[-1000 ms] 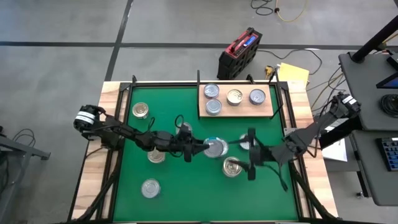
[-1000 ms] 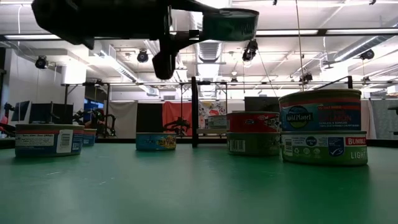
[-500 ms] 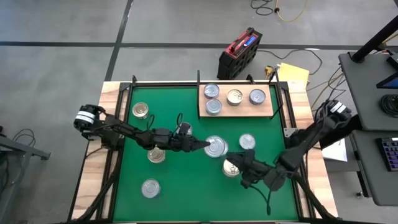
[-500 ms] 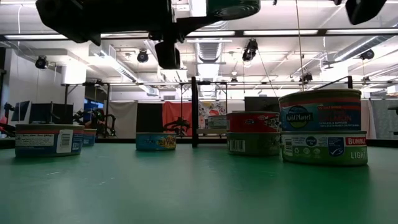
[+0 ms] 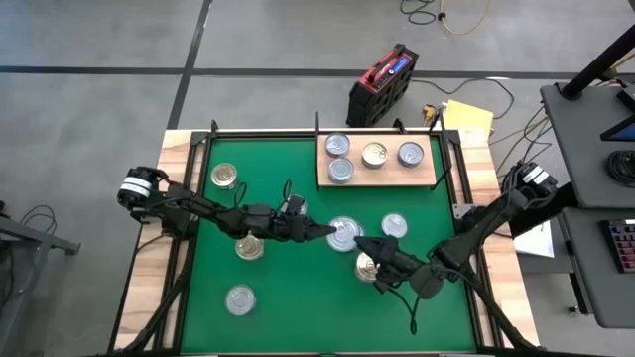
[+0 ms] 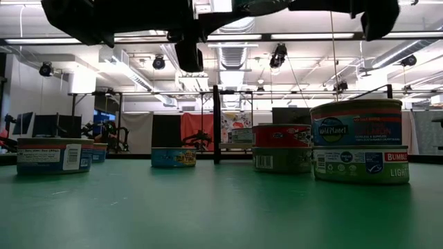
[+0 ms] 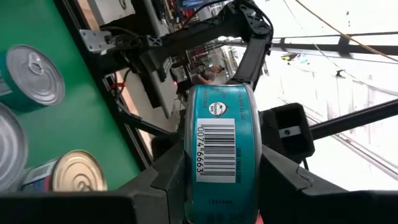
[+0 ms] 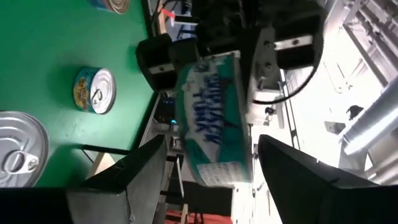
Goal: Stack canned seafood by type on shelf
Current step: Put the green/blue tuna can on the shelf
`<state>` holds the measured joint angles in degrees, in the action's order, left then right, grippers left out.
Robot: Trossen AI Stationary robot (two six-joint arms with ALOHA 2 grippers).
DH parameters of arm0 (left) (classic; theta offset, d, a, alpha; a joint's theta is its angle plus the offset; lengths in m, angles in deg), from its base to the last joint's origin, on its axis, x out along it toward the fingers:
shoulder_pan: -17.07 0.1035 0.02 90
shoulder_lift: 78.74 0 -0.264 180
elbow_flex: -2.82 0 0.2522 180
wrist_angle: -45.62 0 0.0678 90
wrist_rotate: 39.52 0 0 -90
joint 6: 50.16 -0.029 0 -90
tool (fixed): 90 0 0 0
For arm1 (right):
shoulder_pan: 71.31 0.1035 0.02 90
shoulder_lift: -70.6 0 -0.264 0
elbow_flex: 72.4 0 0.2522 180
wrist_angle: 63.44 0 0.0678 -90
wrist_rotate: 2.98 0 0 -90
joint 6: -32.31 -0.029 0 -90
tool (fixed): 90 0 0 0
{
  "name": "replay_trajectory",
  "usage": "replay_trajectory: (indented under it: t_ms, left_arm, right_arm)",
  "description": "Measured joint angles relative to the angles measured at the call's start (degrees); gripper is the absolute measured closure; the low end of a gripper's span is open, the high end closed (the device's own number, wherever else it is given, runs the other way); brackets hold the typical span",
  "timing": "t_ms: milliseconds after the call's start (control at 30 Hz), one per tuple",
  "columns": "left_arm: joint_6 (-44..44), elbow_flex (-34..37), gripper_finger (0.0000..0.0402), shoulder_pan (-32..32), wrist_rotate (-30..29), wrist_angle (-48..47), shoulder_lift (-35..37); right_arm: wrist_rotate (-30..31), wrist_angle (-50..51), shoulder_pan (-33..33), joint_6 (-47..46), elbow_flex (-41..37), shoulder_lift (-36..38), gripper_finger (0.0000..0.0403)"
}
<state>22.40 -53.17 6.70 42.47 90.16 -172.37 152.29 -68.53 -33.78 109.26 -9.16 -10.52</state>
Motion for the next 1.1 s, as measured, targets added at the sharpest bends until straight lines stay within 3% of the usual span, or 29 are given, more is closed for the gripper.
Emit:
replay_trajectory:
  t_ms: [233,433,633,867,1100]
  left_arm:
    - [-0.31,-0.91,0.0276,-0.02,0.02,-1.42,-0.02]
    - [-1.72,-0.92,0.0275,-0.04,0.04,-1.77,-0.02]
    - [-3.83,-0.92,0.0222,-0.02,0.04,-1.66,-0.02]
    - [-9.89,-0.92,0.0204,0.39,0.5,-2.19,0.01]
    - [-19.94,-0.92,0.0159,3.12,5.38,-2.08,1.35]
  right_arm:
    - [-2.68,-0.49,-1.62,0.39,0.0,0.02,0.0174]
    - [-4.17,-1.17,-2.32,2.8,0.0,0.02,0.0213]
    - [-4.87,-1.16,-3.99,2.93,-0.02,0.02,0.0272]
    - [-4.02,-1.24,-4.15,2.69,-0.02,0.02,0.0274]
    - [-0.23,-0.84,-3.92,1.19,-0.05,2.65,0.0274]
